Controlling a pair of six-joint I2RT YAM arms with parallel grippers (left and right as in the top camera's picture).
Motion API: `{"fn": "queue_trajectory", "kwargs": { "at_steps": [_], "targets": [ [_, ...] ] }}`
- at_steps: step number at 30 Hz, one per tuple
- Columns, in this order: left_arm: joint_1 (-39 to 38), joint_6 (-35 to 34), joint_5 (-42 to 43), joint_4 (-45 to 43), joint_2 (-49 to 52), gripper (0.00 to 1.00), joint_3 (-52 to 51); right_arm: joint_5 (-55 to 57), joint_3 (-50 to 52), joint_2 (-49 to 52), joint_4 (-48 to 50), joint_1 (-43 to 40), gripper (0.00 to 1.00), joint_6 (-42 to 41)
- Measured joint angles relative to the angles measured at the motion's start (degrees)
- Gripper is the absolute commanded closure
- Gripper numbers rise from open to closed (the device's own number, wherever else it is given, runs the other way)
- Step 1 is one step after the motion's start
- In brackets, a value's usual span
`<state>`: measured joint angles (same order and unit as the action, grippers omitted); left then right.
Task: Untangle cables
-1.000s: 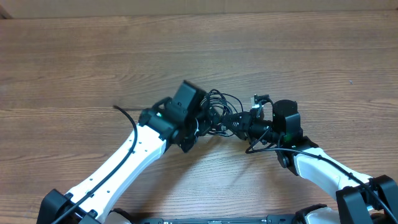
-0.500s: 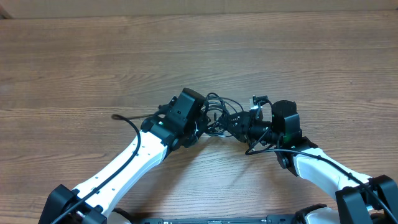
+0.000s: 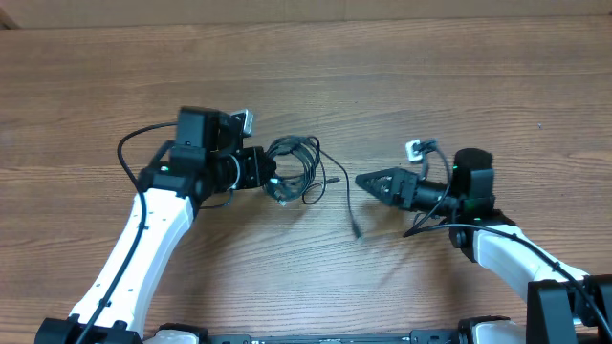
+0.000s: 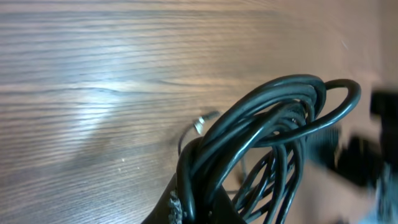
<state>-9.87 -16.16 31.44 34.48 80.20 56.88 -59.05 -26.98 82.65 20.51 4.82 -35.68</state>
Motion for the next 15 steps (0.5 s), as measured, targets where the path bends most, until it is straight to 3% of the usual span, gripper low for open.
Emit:
{"fn": "queue_trajectory", "kwargs": {
  "at_steps": [7,12,15],
  "targets": [
    [0.74,14.82,6.56,10.14,-0.02,0.96,0.02,-1.57,0.00,-0.02,6.05,0.61,0.00,3.23],
    [0.74,19.96,7.67,11.45,-0.02,0.95,0.02,-1.53,0.00,-0.04,7.34,3.93,0.00,7.50],
    [0.74,21.31,7.96,11.50,-0.02,0.93,0.02,-1.49,0.00,-0.04,8.07,6.97,0.08,8.96]
  ]
}}
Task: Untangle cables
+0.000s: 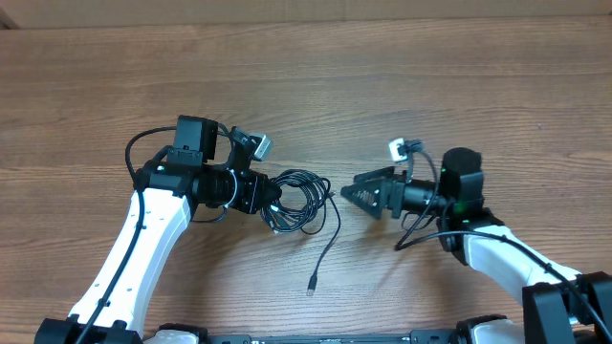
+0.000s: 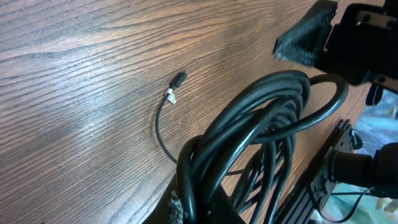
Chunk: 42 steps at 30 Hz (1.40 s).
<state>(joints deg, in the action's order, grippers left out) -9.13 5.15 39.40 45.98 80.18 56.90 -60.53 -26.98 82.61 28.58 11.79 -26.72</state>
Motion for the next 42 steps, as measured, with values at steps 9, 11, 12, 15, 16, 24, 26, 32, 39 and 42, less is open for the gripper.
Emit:
{"fn": "queue_trajectory", "kwargs": {
  "at_steps": [9,11,12,15,16,24,26,32,39,42],
  "targets": [
    [-0.57,4.11,0.07,3.82,0.00,0.94,0.02,1.03,0.00,-0.02,7.43,7.17,0.13,0.90],
    [-1.09,5.11,0.39,3.80,0.00,0.94,0.02,2.40,0.00,-0.02,6.78,8.90,0.14,0.98],
    [-1.49,5.97,0.92,3.78,0.00,0.93,0.02,3.30,0.00,-0.02,6.05,9.86,0.16,1.09],
    [-2.58,8.63,3.10,3.74,0.00,0.88,0.02,6.10,0.00,-0.02,4.17,12.50,0.44,1.62],
    [-2.89,9.20,3.80,3.67,0.00,0.85,0.02,6.78,0.00,-0.02,3.96,13.22,0.57,1.64],
    [-3.39,9.73,3.50,3.34,0.00,0.46,0.07,8.85,0.00,-0.02,3.72,14.16,0.96,0.79],
    [-3.41,7.04,1.25,2.99,0.00,0.45,0.07,9.29,0.00,-0.02,3.74,13.60,0.96,-0.42],
    [-3.67,-5.57,-2.14,-1.53,0.00,0.24,0.09,15.06,0.00,-0.02,3.74,11.98,0.96,-6.58],
    [-6.75,-34.03,-3.69,-2.34,-0.04,0.01,0.04,24.17,0.00,-0.02,3.74,11.91,0.96,-14.56],
    [-9.99,-43.01,-4.59,-2.62,-0.04,0.02,0.02,26.34,0.00,-0.02,3.72,11.91,0.96,-16.68]
  ]
}}
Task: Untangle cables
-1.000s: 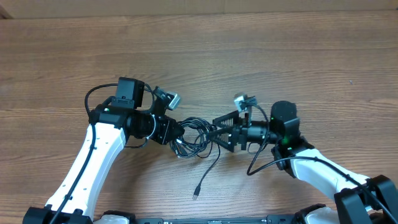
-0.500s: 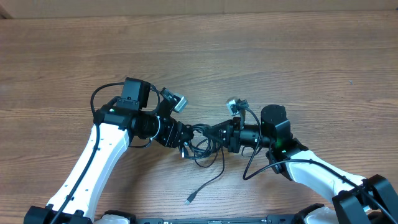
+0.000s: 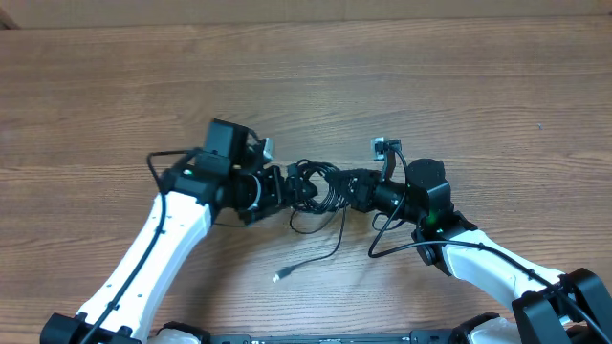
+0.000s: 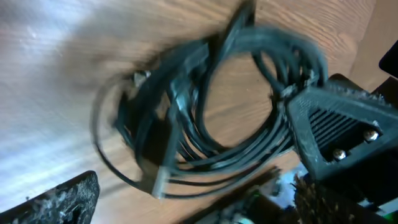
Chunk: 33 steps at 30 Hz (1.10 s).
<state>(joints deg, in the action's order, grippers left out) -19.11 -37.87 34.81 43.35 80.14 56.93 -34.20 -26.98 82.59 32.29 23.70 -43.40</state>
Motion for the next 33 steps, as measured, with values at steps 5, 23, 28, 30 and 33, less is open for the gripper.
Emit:
{"fn": "queue_trajectory", "kwargs": {
  "at_steps": [5,23,28,30,33],
  "targets": [
    [-6.08,-13.79,-6.93,-0.20,0.04,0.15,0.00,1.42,0.00,0.00,0.74,0.00,0.96,-2.78],
    [-10.78,-36.68,-16.55,-12.37,9.88,0.96,-0.28,0.68,0.00,0.02,1.29,-0.09,0.92,-4.57],
    [-9.81,-32.24,-15.67,-11.17,10.43,0.96,-0.31,-0.26,0.22,0.02,1.33,-0.26,0.51,-3.82],
    [-7.34,-28.61,-15.39,-11.06,10.36,0.96,-0.33,-0.33,0.17,-0.07,0.31,-0.98,0.34,-1.53],
    [-2.45,-21.64,-15.52,-10.99,9.09,0.96,-0.44,-0.33,0.09,-0.09,-2.60,-2.54,0.40,4.09]
  ]
}}
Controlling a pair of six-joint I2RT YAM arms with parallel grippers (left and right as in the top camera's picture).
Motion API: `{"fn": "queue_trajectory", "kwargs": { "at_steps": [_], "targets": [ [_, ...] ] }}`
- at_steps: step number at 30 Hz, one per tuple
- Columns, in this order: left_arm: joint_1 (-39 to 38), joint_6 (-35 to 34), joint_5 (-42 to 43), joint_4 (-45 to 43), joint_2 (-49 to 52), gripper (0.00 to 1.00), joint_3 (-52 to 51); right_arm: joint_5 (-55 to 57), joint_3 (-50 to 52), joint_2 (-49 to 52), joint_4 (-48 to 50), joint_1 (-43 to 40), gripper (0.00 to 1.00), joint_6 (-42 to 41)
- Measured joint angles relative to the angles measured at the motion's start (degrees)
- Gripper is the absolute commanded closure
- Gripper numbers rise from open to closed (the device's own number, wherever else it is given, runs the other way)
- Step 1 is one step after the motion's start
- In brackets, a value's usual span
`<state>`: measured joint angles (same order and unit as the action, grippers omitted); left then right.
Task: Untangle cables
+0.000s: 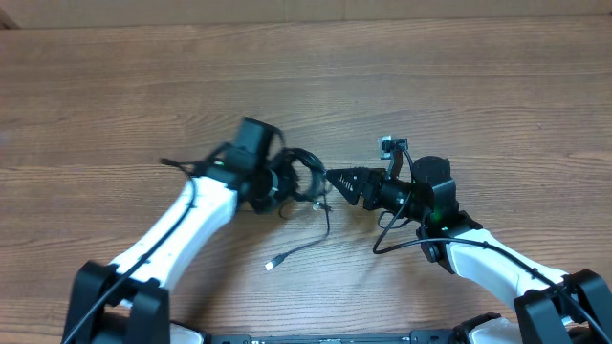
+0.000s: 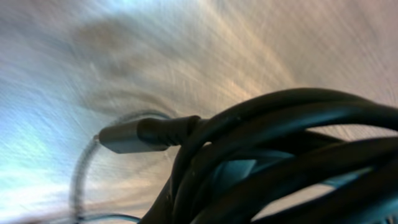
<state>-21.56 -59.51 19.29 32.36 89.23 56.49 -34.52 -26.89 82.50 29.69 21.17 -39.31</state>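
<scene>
A black cable bundle (image 1: 304, 175) lies coiled at the table's middle. My left gripper (image 1: 285, 182) is at the coil's left side, shut on it. In the left wrist view the thick loops (image 2: 280, 155) fill the frame and hide the fingers. A grey plug (image 2: 121, 135) sticks out to the left of the loops. My right gripper (image 1: 330, 176) points left, drawn to a narrow wedge, its tip at the coil's right edge on a strand. A thin loose cable runs down from the coil to a free plug end (image 1: 273, 263).
Bare wooden table (image 1: 459, 86) lies all round. The two arms nearly meet at the middle. The right arm's own wiring (image 1: 392, 239) loops below its wrist, and a small white-topped camera (image 1: 386, 145) sits above it.
The left gripper was open beside the coil and is now shut on it, a little further right. The right gripper's tip now sits at the coil's right edge. The free end shifted slightly left.
First my left gripper held the coil left of centre while the right gripper stood apart at the right. Then both had drawn nearer, the right one open. Later both met at the coil in the middle, the left open. Now the left grips the coil again.
</scene>
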Motion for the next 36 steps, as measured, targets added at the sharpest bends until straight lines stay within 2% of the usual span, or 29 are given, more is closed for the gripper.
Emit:
{"fn": "queue_trajectory", "kwargs": {
  "at_steps": [1,3,8,12,21,28,30,36],
  "targets": [
    [1.81,3.23,-0.22,0.00,-1.01,0.96,0.00,-0.04,0.00,0.00,-1.16,-0.57,0.45,1.95],
    [4.85,9.20,-0.52,0.15,-3.54,0.96,-0.02,-0.39,0.02,0.00,-2.40,-1.75,0.50,5.16],
    [7.28,20.41,-2.58,4.00,-9.03,0.96,-0.02,-6.36,0.00,0.00,5.18,-3.45,0.47,8.87],
    [6.62,23.58,-4.17,5.40,-8.96,0.96,-0.07,-10.14,0.00,0.00,8.04,-1.53,0.49,8.94],
    [6.54,25.64,-5.22,5.68,-8.96,0.96,-0.09,-11.47,0.00,0.00,8.02,8.37,0.53,8.90],
    [4.48,25.64,-5.46,6.47,-8.96,0.95,-0.09,-7.32,-0.02,0.00,8.28,9.68,0.53,8.90],
    [3.45,25.66,-5.46,6.47,-8.96,0.96,-0.09,-6.78,-0.04,0.00,8.37,9.66,0.58,8.94],
    [2.12,25.59,-6.75,6.67,-8.96,0.96,-0.09,-7.06,-0.13,0.00,8.85,9.68,0.80,7.96]
  ]
}}
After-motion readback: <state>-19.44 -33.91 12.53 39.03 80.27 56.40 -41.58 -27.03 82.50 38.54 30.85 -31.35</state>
